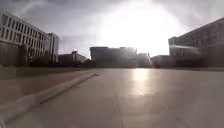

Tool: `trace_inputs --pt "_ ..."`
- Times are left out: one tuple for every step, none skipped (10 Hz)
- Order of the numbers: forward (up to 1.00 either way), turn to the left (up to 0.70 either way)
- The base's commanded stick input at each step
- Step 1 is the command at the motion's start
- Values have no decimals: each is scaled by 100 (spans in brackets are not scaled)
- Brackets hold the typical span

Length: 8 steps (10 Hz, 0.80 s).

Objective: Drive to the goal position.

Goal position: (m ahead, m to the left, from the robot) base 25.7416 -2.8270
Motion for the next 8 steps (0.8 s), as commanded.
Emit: trace_inputs --pt "70 0" --pt "70 0" --pt "70 0" --pt "70 0" --pt "70 0" --pt "70 0" --pt "70 0" --pt "70 0"
